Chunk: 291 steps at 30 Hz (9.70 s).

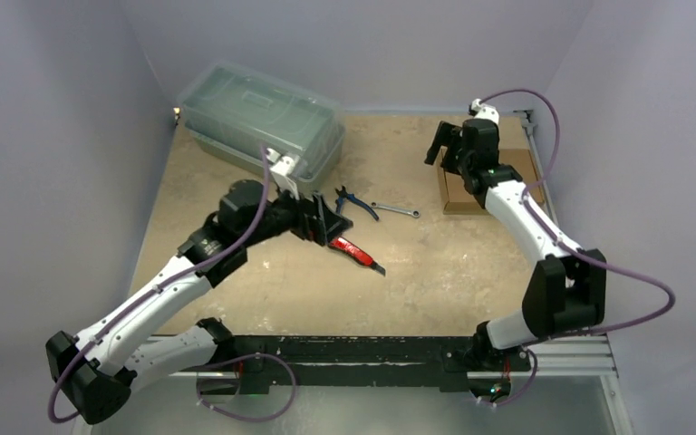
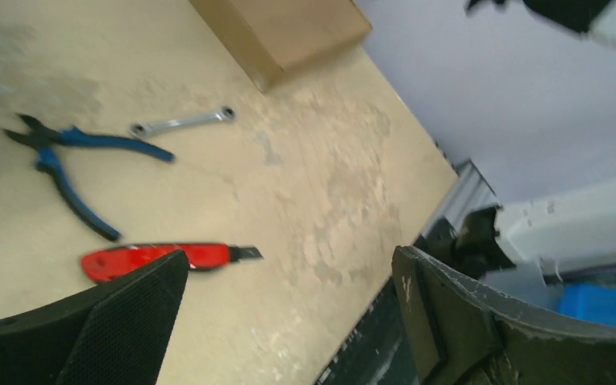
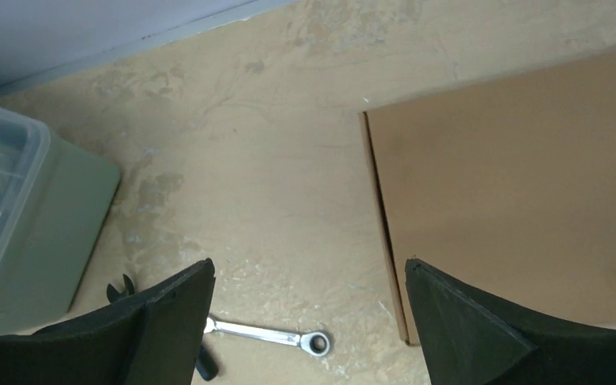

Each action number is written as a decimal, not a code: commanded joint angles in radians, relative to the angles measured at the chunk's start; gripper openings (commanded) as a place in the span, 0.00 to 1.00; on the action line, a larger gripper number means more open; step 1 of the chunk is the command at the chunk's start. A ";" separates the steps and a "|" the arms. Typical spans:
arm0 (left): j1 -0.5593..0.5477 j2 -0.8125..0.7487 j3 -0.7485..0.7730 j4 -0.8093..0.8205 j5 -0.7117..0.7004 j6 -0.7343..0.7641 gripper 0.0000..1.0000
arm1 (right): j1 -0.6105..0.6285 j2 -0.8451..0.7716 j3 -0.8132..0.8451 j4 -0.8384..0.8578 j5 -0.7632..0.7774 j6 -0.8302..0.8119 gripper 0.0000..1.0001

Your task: Unpack the express box

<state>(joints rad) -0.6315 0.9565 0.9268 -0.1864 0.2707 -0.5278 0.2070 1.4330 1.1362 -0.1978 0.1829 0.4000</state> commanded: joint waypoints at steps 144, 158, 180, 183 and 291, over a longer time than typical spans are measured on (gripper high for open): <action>-0.232 0.894 0.358 -0.004 -0.239 -0.056 0.94 | -0.204 -0.288 -0.590 0.192 -0.647 0.085 0.95; -0.221 0.778 0.315 -0.052 -0.254 -0.045 0.92 | -0.204 -0.361 -0.619 0.058 -0.525 0.132 0.99; -0.021 0.875 0.181 0.135 0.129 -0.058 0.70 | -0.204 -0.410 -0.691 0.121 -0.648 0.141 0.82; -0.009 0.925 0.192 0.136 0.135 -0.064 0.61 | -0.204 -0.416 -0.699 0.137 -0.649 0.151 0.86; -0.151 0.752 0.142 0.145 -0.028 -0.178 0.50 | -0.163 -0.686 -0.607 0.104 -0.803 0.507 0.99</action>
<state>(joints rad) -0.7876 1.7924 1.0969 -0.0525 0.2611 -0.7170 0.0372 0.8112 0.5732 -0.1226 -0.6178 0.7712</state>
